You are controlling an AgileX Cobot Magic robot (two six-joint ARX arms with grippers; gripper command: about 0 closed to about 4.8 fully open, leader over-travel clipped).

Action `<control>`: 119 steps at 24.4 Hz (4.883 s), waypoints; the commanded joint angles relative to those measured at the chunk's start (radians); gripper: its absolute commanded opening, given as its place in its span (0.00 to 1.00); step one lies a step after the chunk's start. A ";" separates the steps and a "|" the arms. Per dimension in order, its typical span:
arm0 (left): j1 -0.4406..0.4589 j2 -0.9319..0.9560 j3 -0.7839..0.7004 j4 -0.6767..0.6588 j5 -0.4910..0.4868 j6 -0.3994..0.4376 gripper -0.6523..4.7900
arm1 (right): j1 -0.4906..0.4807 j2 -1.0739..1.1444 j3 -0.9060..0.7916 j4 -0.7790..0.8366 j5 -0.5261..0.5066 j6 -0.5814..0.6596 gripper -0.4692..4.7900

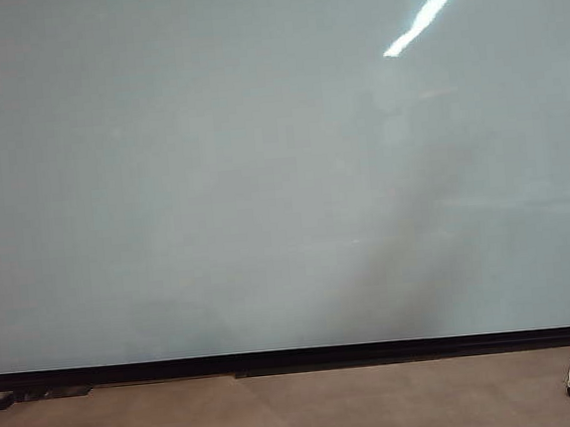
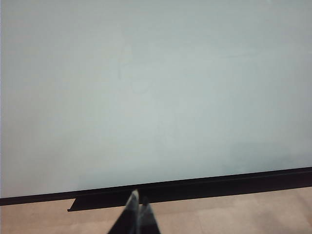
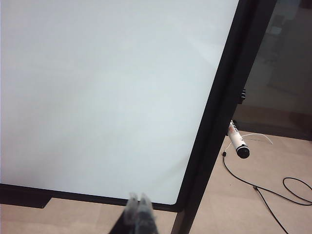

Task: Pick up the pen on the shelf to the right of the whiteboard and draw a straight line.

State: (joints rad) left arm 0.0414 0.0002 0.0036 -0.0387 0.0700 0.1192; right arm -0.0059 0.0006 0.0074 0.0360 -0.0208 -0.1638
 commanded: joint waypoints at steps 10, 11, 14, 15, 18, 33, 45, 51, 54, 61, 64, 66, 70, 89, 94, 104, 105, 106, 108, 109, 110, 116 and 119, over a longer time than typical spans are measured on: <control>0.000 0.000 0.003 0.010 0.001 0.002 0.11 | 0.000 0.000 -0.007 0.017 0.000 0.030 0.09; 0.000 0.000 0.003 0.010 0.001 0.002 0.11 | 0.000 0.000 -0.007 0.023 0.000 0.032 0.09; 0.000 0.000 0.003 0.010 0.001 0.002 0.11 | 0.002 0.000 -0.007 0.039 -0.001 0.079 0.09; 0.000 0.000 0.003 0.010 0.001 0.002 0.11 | 0.001 0.000 -0.007 0.045 0.000 0.120 0.09; 0.000 0.000 0.003 0.010 0.002 0.002 0.11 | 0.000 0.000 -0.002 0.050 0.001 0.173 0.09; 0.000 0.000 0.003 0.010 0.002 0.002 0.11 | -0.220 0.177 0.305 -0.009 -0.172 0.174 0.37; 0.000 0.000 0.003 0.010 0.002 0.001 0.11 | -0.576 0.679 0.401 0.317 -0.461 0.093 0.47; 0.000 0.000 0.003 0.010 0.001 0.001 0.11 | -0.696 1.023 0.409 0.639 -0.777 0.259 0.51; -0.001 0.000 0.003 0.010 0.001 0.001 0.11 | -0.672 1.181 0.407 0.698 -0.801 0.185 0.62; -0.001 0.000 0.003 0.010 0.002 0.001 0.11 | -0.655 1.524 0.408 1.089 -0.782 0.198 0.73; -0.001 0.000 0.003 0.010 0.001 0.001 0.11 | -0.644 1.672 0.415 1.236 -0.756 0.204 0.73; -0.001 0.000 0.003 0.010 0.001 0.001 0.11 | -0.630 1.760 0.428 1.332 -0.757 0.248 0.73; 0.000 0.000 0.003 0.010 0.002 0.001 0.11 | -0.576 1.899 0.493 1.378 -0.739 0.237 0.73; 0.000 0.000 0.003 0.010 0.001 0.001 0.11 | -0.527 1.976 0.631 1.377 -0.650 0.161 0.70; 0.000 0.000 0.003 0.010 0.001 0.001 0.11 | -0.522 1.976 0.632 1.378 -0.632 0.155 0.67; 0.000 0.000 0.003 0.010 0.001 0.001 0.11 | -0.507 1.978 0.660 1.375 -0.637 0.156 0.67; 0.000 0.000 0.003 0.010 0.001 0.001 0.11 | -0.506 1.978 0.660 1.375 -0.636 0.156 0.67; 0.000 0.000 0.003 0.010 0.001 0.001 0.11 | -0.500 1.978 0.660 1.374 -0.635 0.156 0.67; 0.000 0.000 0.003 0.010 0.001 0.001 0.11 | -0.499 1.978 0.660 1.374 -0.635 0.156 0.67; 0.000 0.000 0.003 0.010 0.001 0.001 0.11 | -0.498 1.981 0.660 1.374 -0.635 0.156 0.66; 0.000 0.000 0.003 0.010 0.001 0.001 0.11 | -0.497 1.982 0.660 1.373 -0.635 0.156 0.64; 0.000 0.000 0.003 0.010 0.001 0.001 0.11 | -0.497 2.007 0.659 1.371 -0.632 0.161 0.57; 0.000 0.000 0.003 0.010 0.001 0.001 0.11 | -0.497 2.007 0.659 1.372 -0.632 0.160 0.57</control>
State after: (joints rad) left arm 0.0414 0.0002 0.0036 -0.0414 0.0692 0.1192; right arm -0.5037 2.0109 0.6640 1.3937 -0.6544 -0.0071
